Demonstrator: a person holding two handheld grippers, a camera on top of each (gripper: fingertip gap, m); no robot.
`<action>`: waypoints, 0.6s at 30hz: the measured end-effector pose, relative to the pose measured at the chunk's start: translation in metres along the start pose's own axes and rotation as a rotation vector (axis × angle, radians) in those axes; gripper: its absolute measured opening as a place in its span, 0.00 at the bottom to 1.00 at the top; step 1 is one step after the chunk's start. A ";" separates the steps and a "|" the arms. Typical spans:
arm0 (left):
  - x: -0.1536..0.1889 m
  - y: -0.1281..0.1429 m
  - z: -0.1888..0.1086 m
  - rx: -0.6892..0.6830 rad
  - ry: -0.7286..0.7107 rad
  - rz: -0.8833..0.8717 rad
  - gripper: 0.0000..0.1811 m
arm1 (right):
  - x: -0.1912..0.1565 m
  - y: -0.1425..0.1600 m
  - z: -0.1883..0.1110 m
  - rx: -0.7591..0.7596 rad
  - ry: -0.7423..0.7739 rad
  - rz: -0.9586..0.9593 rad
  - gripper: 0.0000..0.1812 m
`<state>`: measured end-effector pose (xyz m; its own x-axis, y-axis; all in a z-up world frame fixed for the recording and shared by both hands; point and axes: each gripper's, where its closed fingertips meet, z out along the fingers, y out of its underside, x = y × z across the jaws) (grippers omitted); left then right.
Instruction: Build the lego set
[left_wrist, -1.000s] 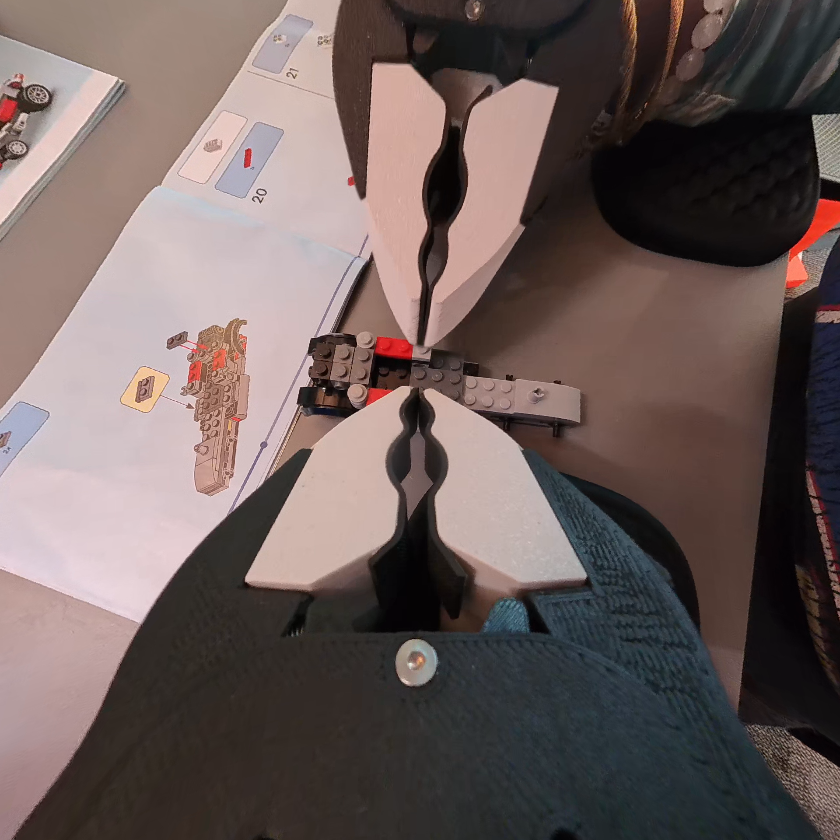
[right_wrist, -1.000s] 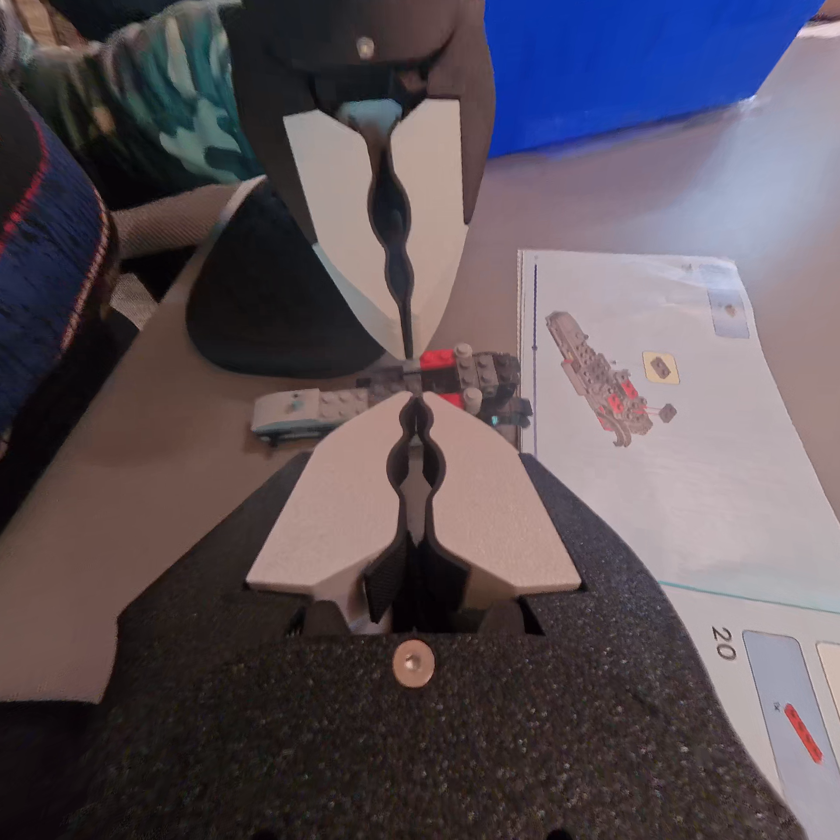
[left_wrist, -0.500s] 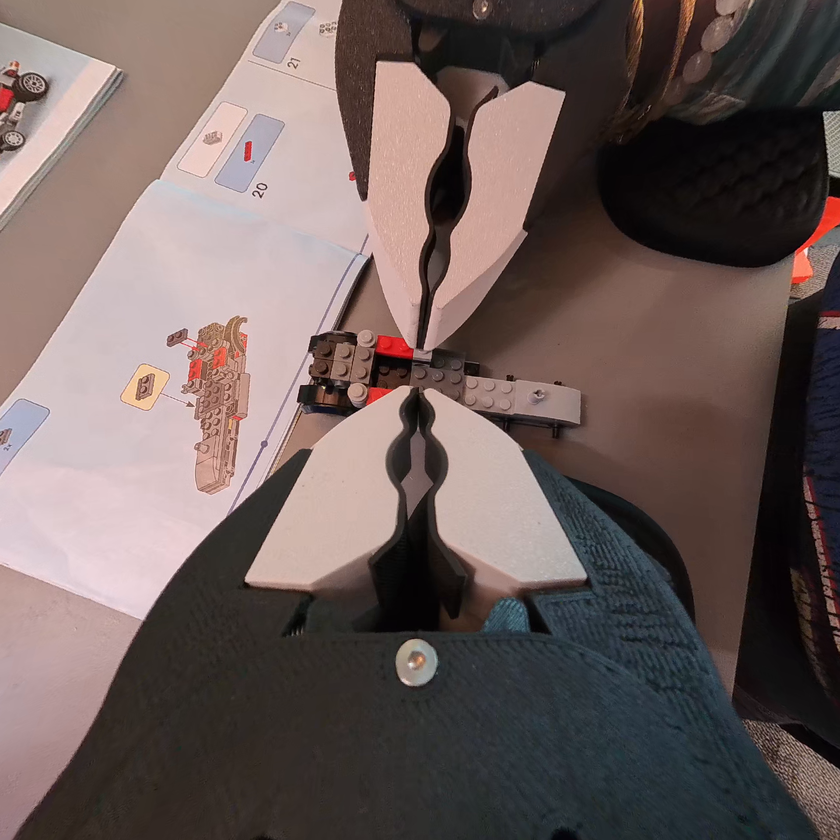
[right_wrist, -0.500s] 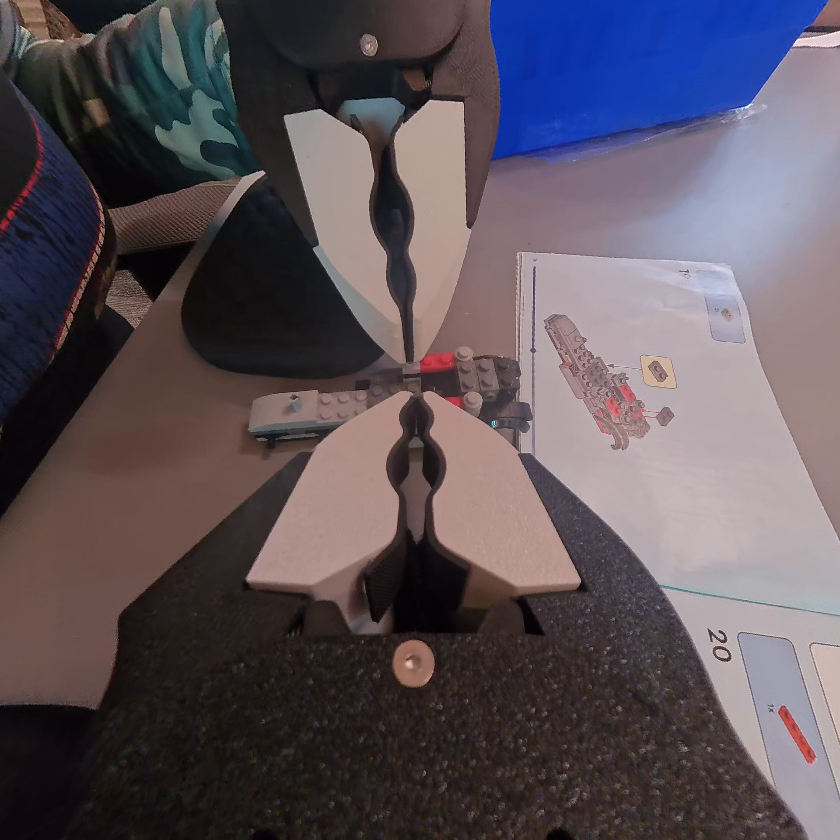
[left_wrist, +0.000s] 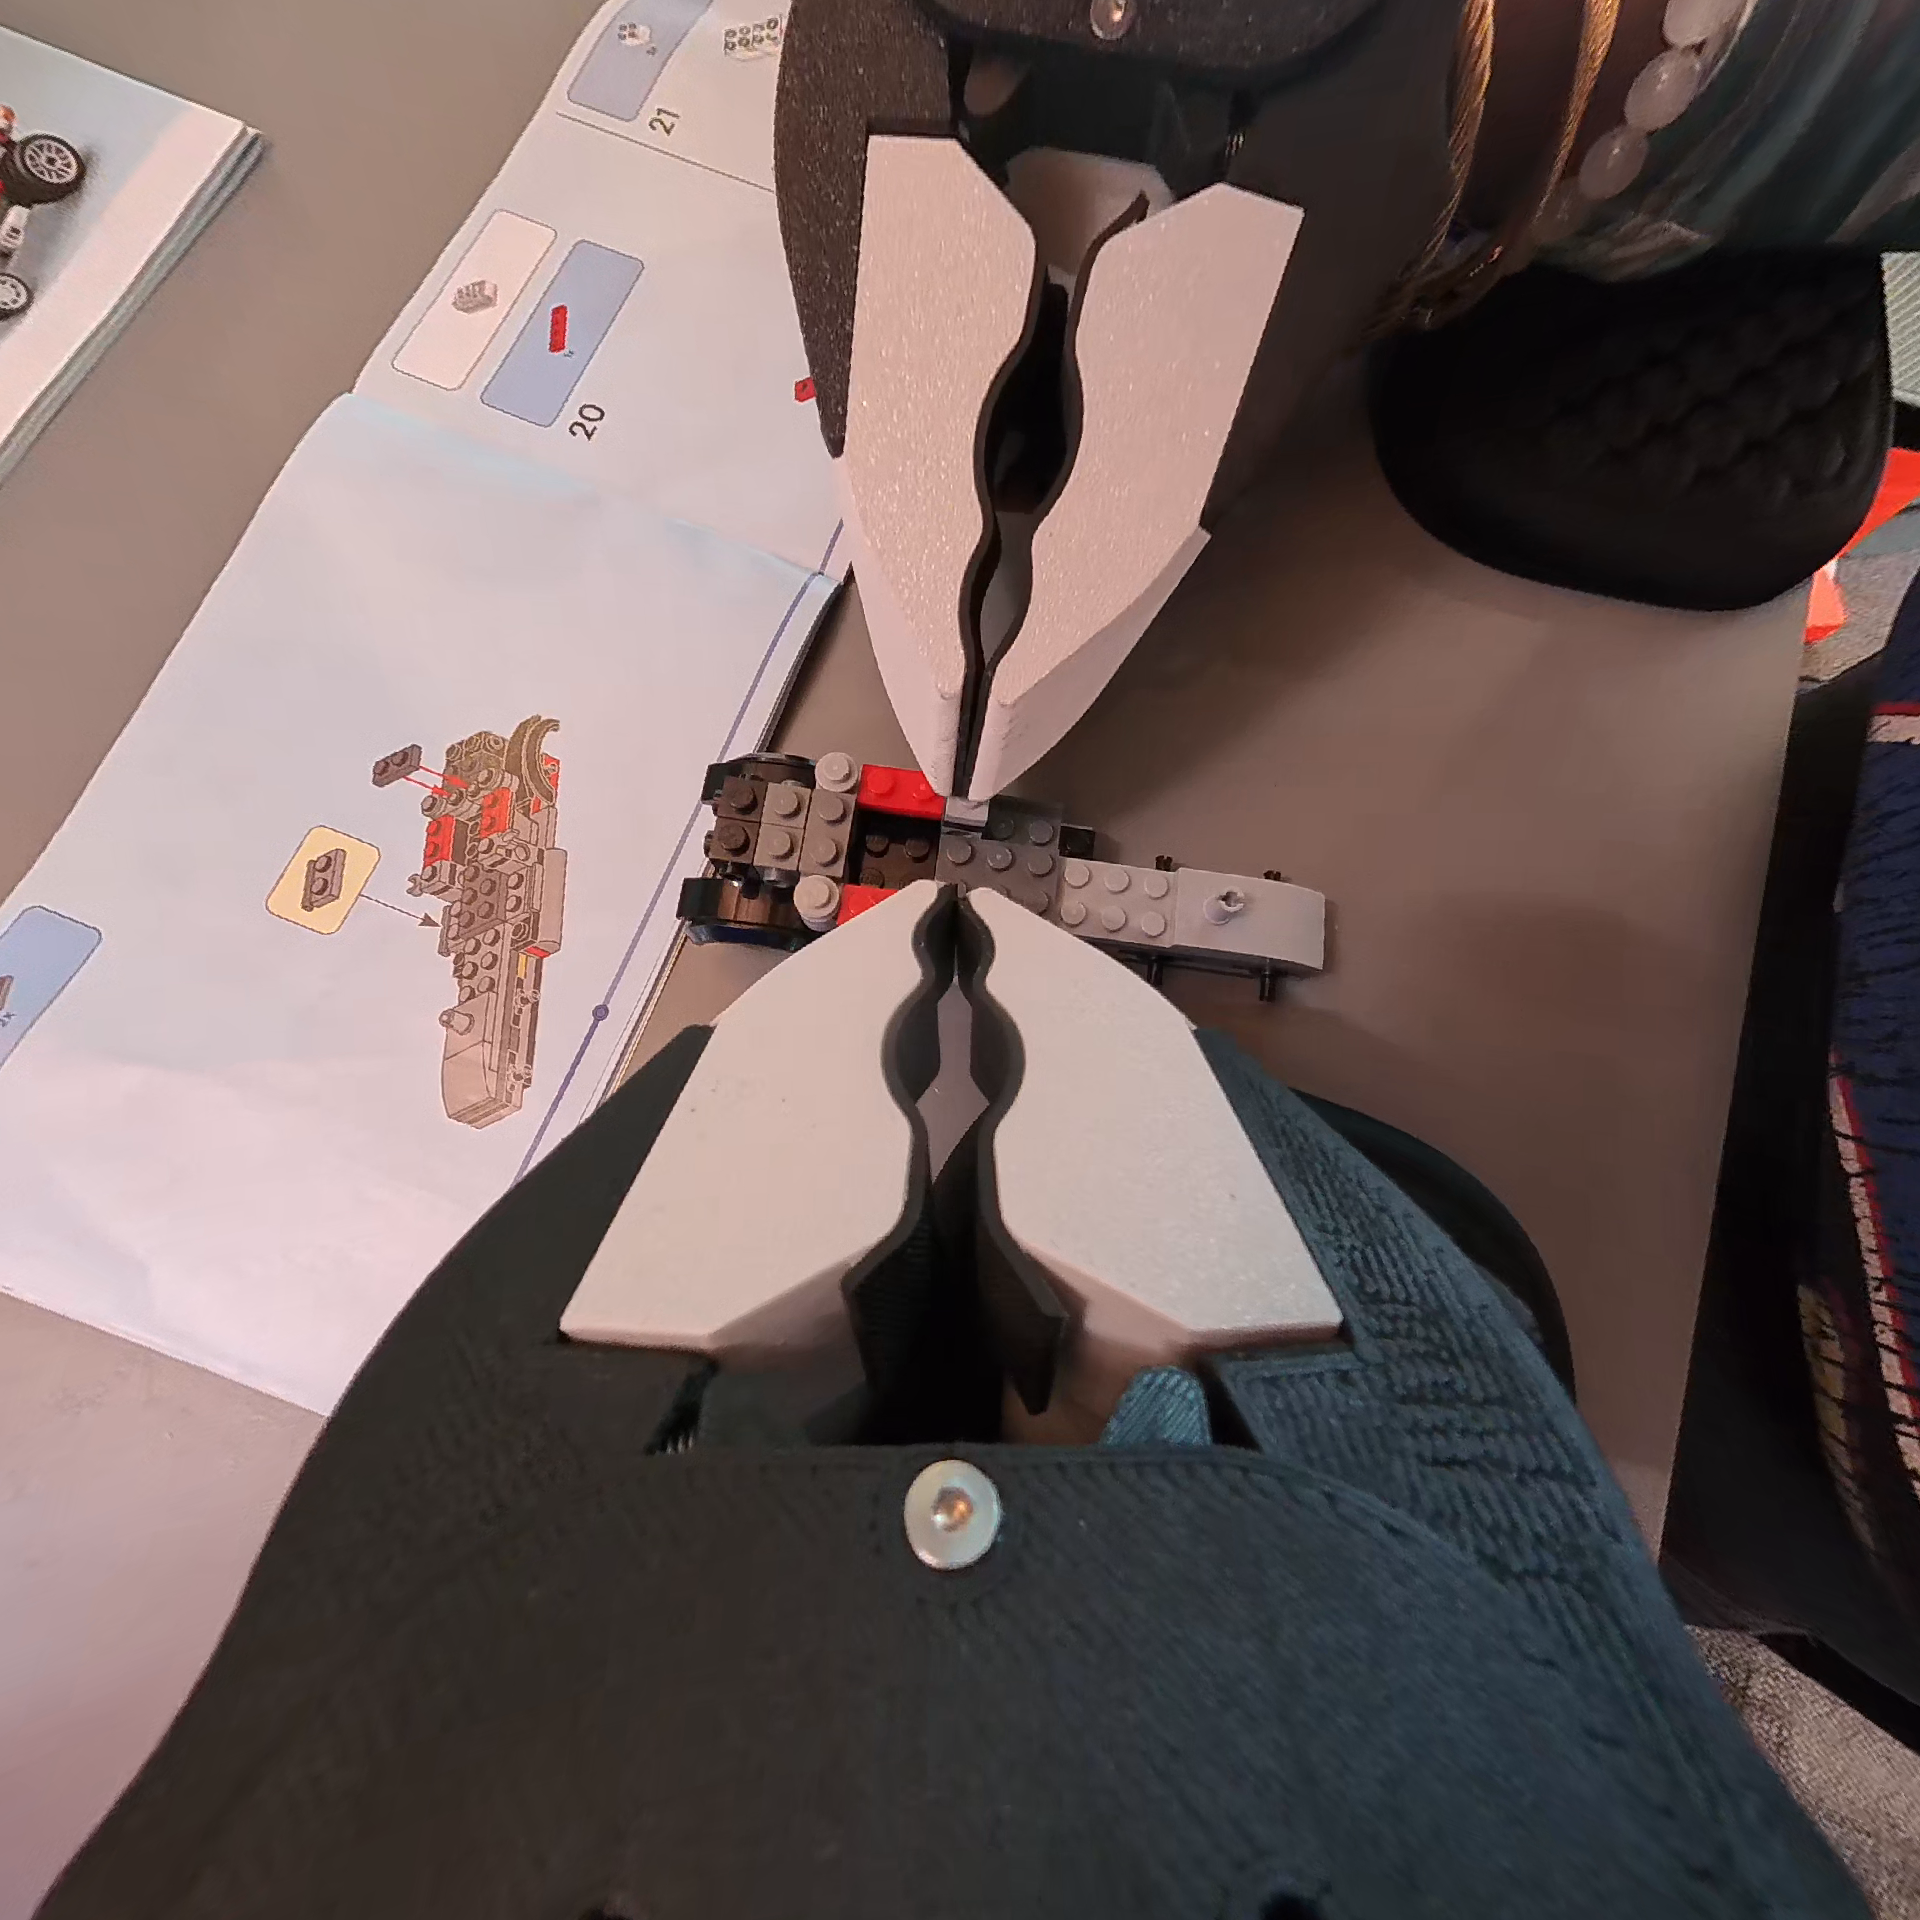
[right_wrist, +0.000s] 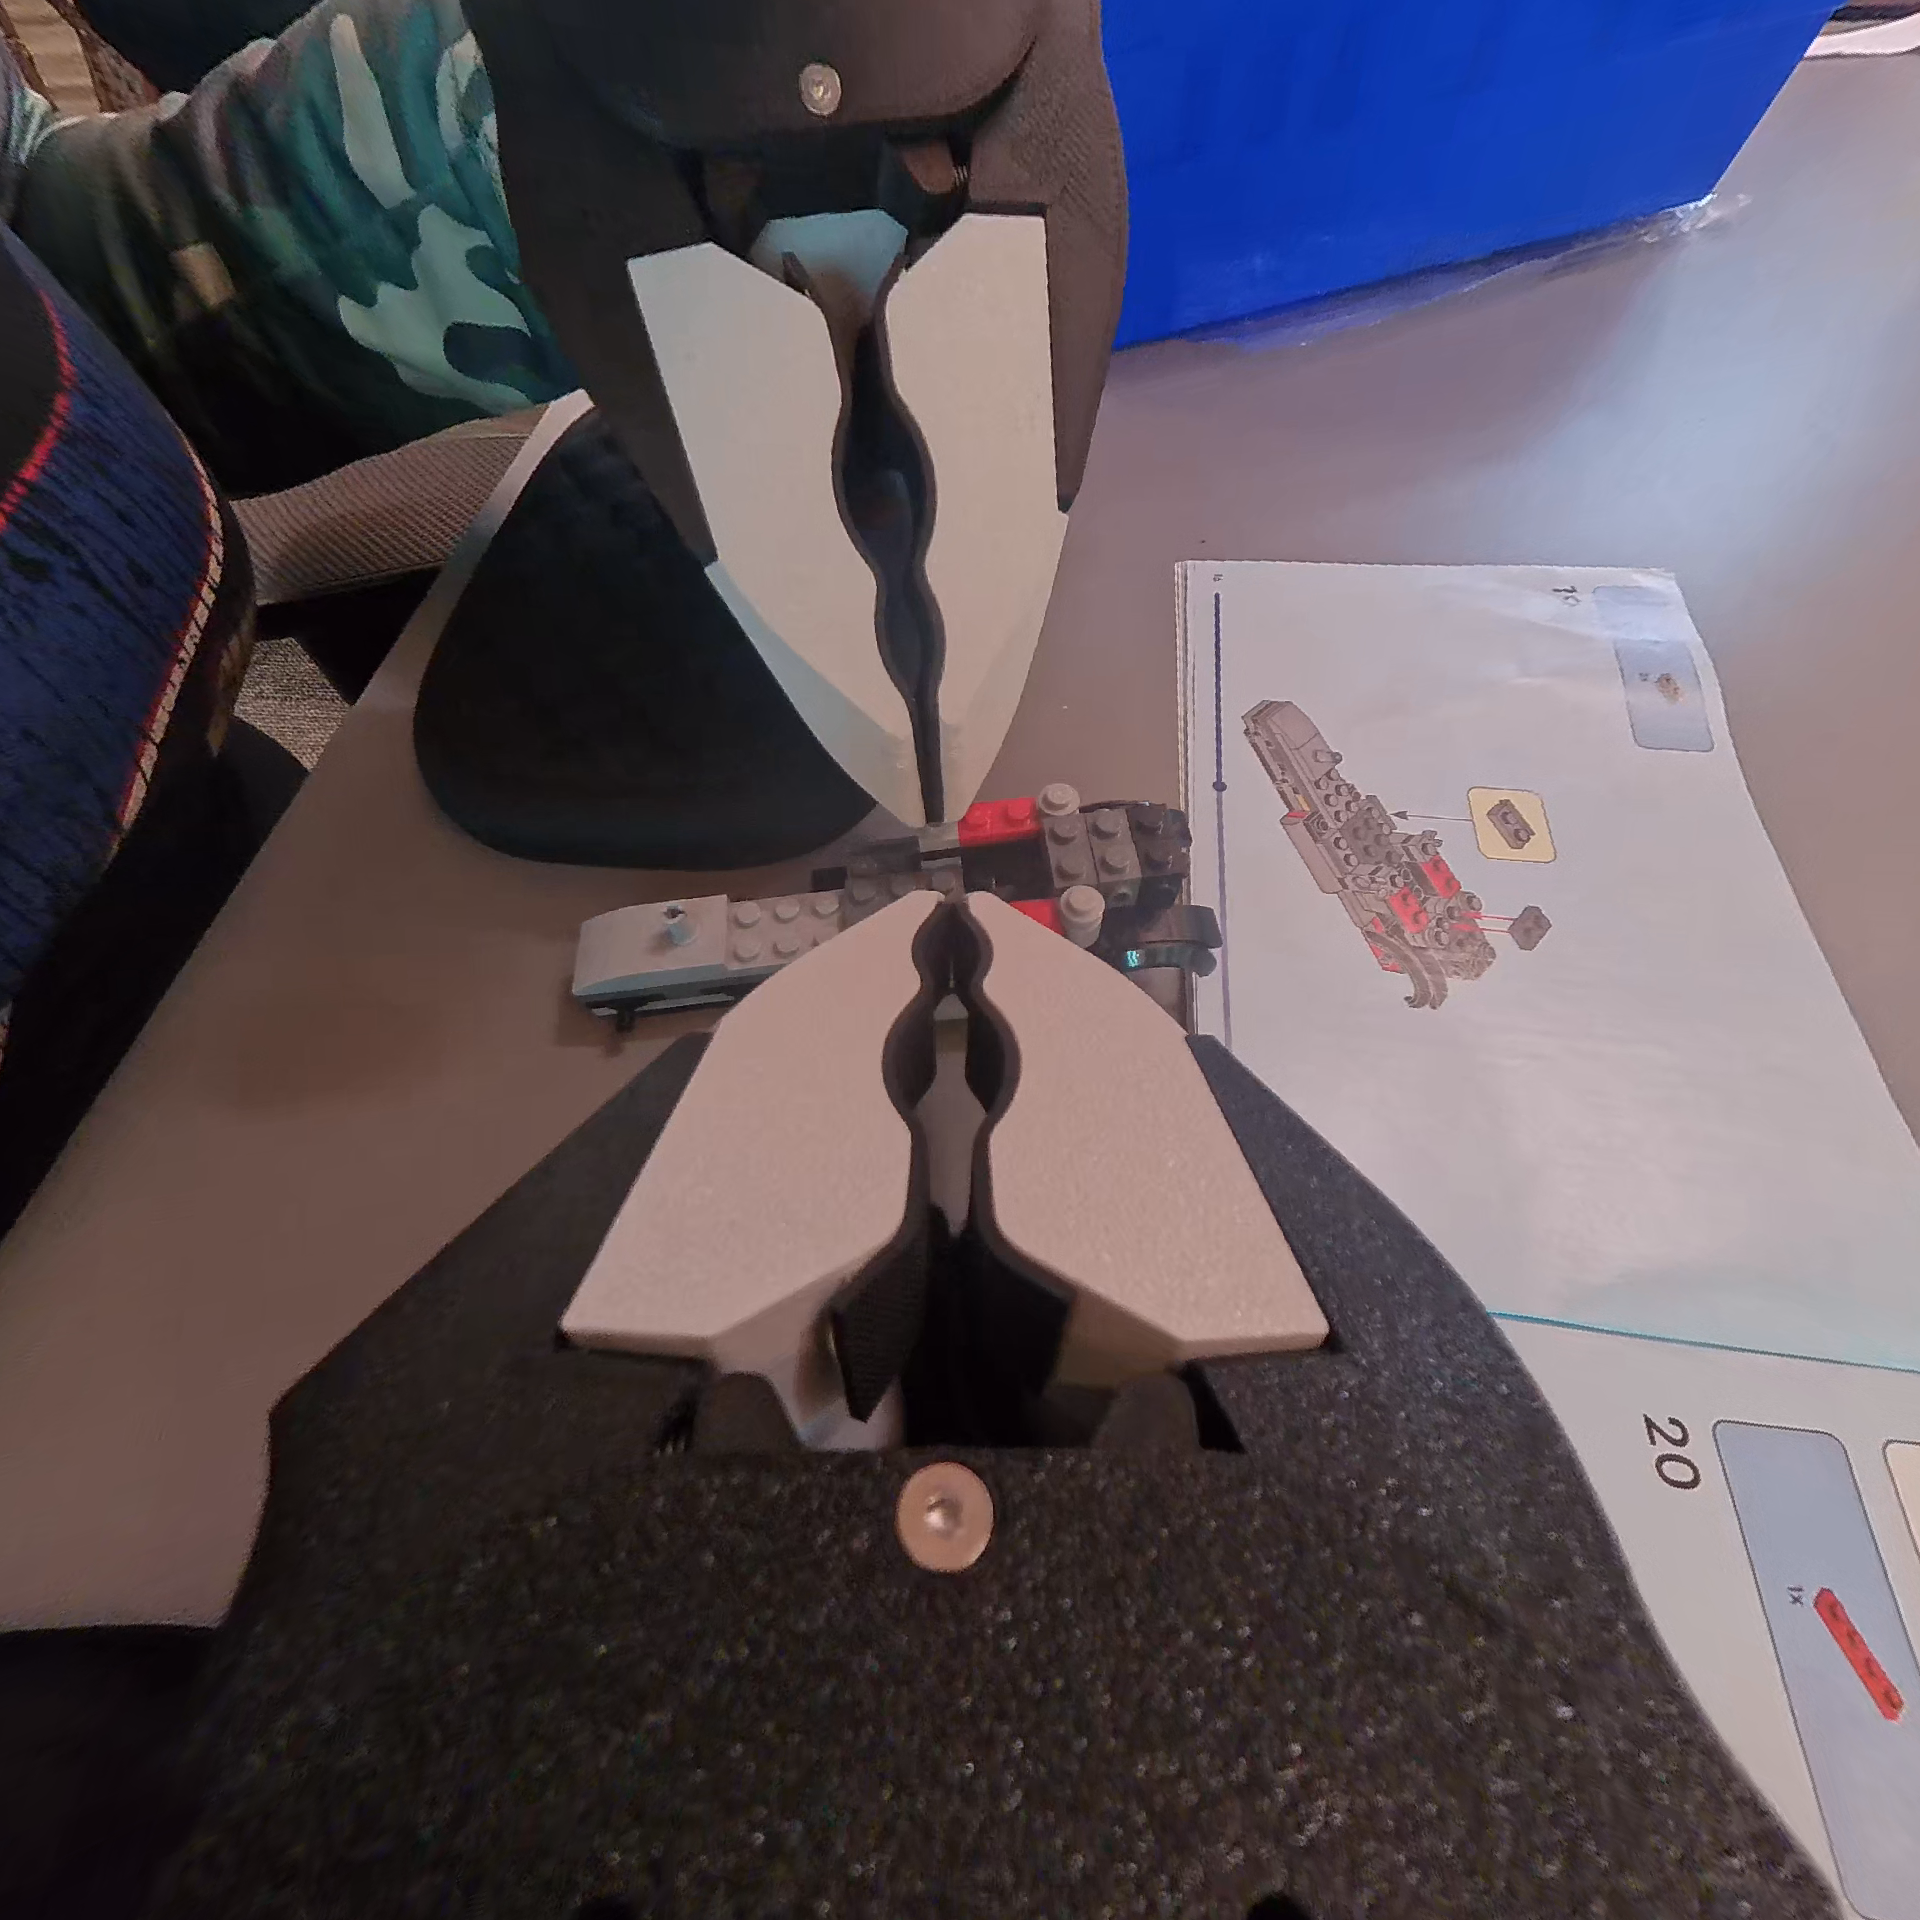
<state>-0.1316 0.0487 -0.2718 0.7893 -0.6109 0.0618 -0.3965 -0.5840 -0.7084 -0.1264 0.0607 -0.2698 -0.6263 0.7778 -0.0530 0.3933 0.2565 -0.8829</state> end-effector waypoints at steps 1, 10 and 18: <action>0.000 0.000 0.000 -0.003 -0.003 0.003 0.00 | 0.000 0.000 0.000 0.000 0.003 0.000 0.00; 0.004 -0.012 -0.005 0.028 0.019 0.023 0.00 | 0.005 -0.011 -0.004 0.080 0.049 -0.044 0.02; -0.015 -0.006 -0.026 0.116 -0.089 0.068 0.28 | 0.013 -0.005 -0.004 -0.005 0.026 -0.039 0.33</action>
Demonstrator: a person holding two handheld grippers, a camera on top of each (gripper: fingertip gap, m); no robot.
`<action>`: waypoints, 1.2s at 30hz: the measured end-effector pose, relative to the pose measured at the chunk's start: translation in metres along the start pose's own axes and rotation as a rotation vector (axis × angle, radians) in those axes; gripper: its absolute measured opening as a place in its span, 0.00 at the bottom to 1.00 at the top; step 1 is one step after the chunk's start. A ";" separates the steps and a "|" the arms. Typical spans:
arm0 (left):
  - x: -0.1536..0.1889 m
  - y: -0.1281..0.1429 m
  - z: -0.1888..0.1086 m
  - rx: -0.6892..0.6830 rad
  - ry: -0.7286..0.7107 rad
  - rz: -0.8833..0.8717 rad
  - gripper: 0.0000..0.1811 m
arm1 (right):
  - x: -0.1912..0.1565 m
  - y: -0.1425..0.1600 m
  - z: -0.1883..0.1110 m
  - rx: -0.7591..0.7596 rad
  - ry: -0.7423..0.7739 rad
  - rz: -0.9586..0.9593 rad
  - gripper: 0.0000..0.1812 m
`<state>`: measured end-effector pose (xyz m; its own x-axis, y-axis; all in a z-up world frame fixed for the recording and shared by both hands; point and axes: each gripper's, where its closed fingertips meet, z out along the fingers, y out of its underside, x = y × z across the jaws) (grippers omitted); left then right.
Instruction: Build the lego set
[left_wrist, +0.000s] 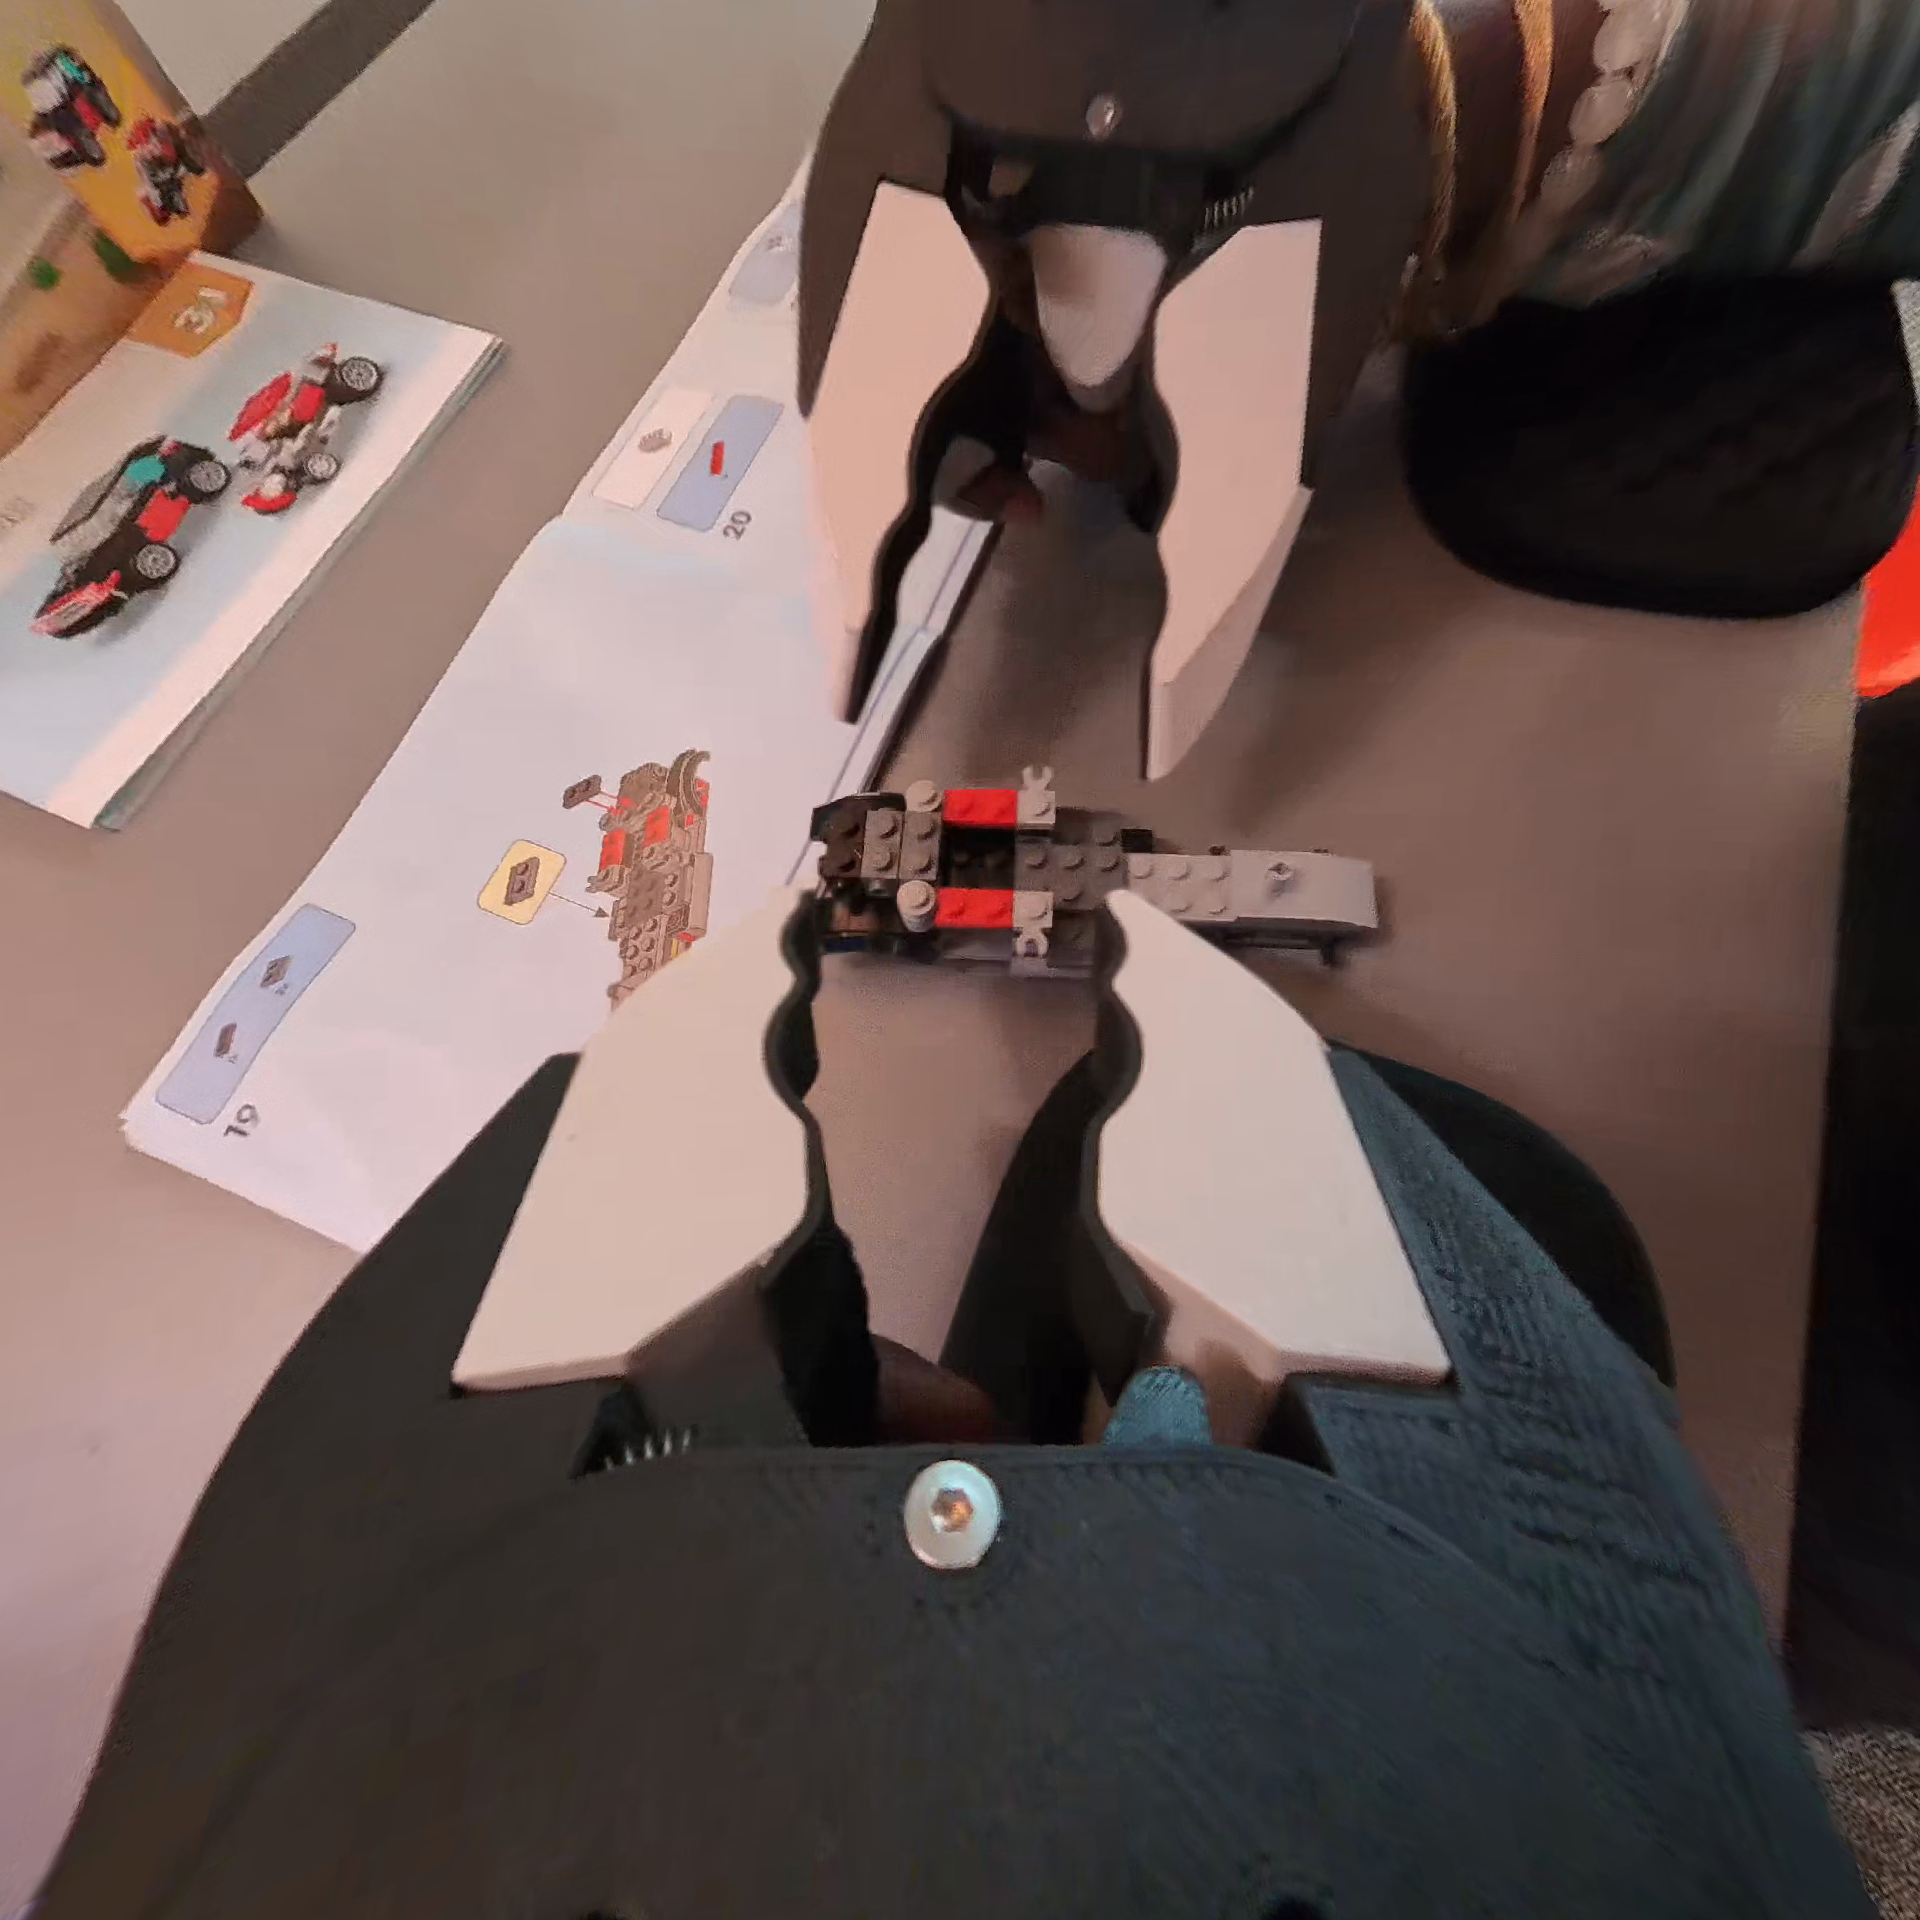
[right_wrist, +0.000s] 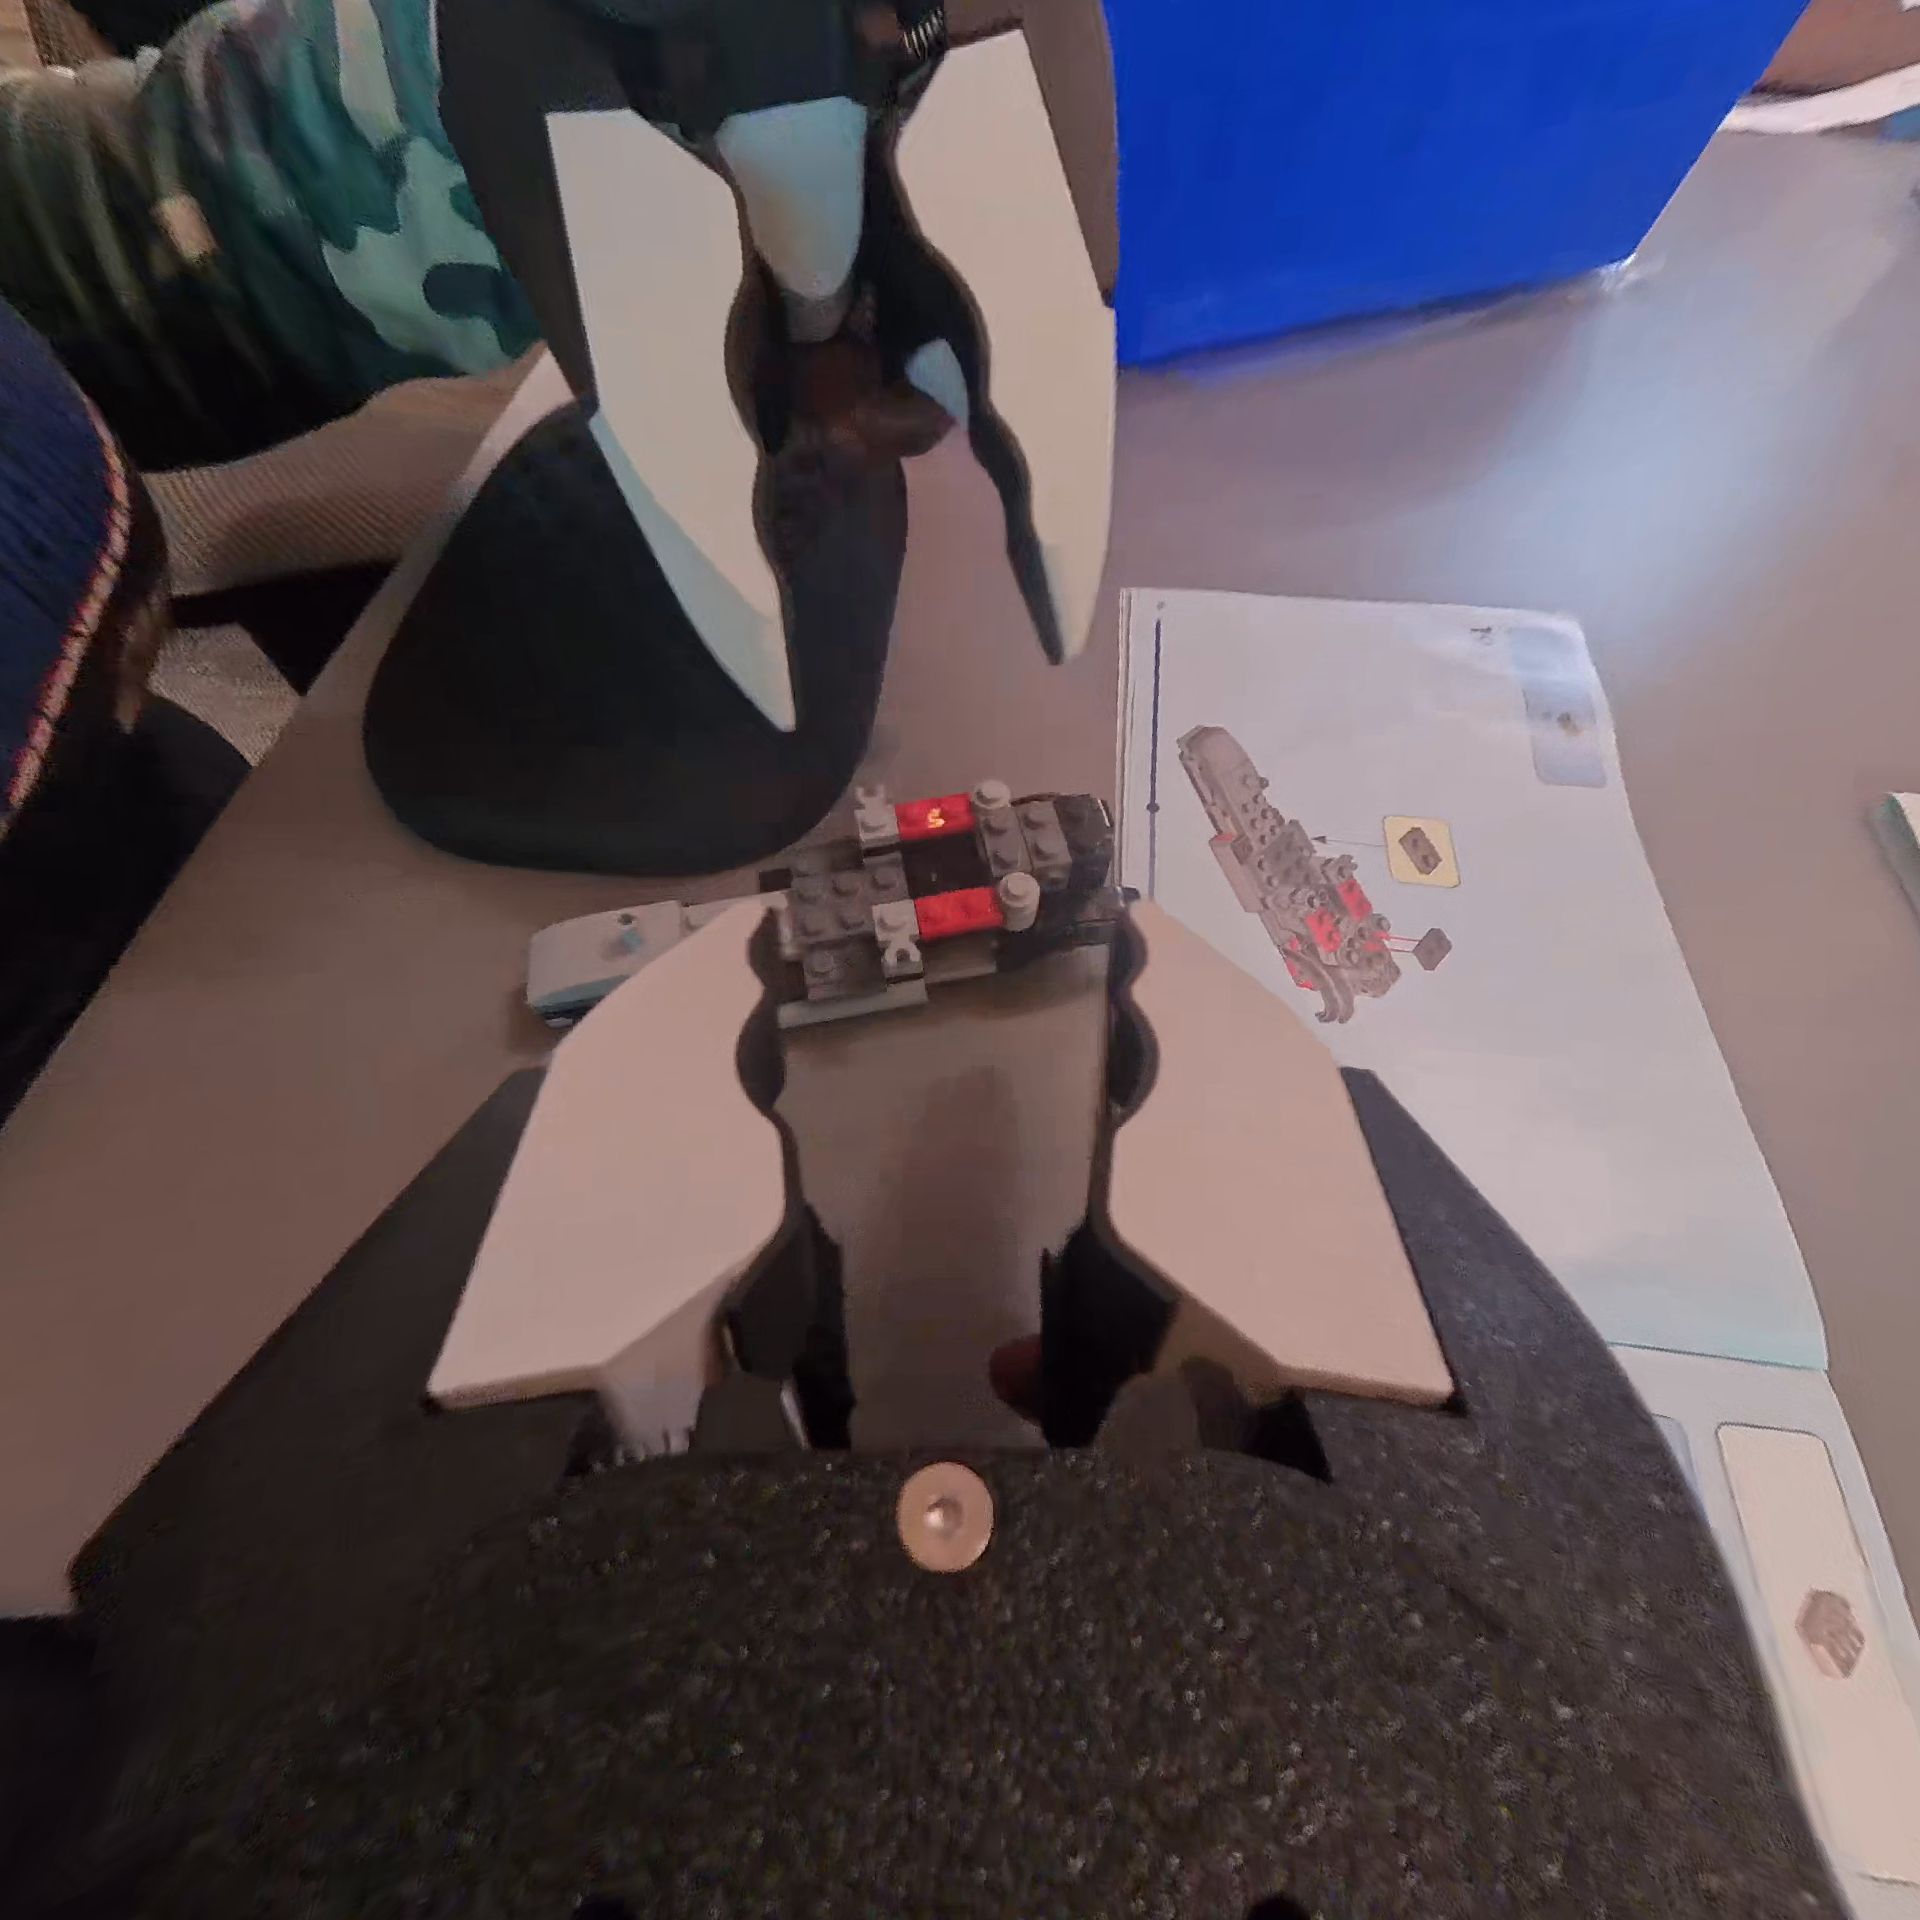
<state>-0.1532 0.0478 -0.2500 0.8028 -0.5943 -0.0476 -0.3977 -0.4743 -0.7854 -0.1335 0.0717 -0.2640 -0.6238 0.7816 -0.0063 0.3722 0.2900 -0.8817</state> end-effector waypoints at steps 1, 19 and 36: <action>-0.002 0.003 0.004 0.002 0.007 -0.013 0.33 | 0.004 0.001 0.002 -0.019 -0.002 0.005 0.38; -0.004 0.018 0.030 -0.059 0.115 -0.064 0.30 | 0.010 0.010 0.020 -0.093 -0.205 0.036 0.32; -0.010 0.010 0.014 0.022 0.087 -0.104 0.36 | 0.013 0.002 0.007 -0.062 -0.154 0.047 0.41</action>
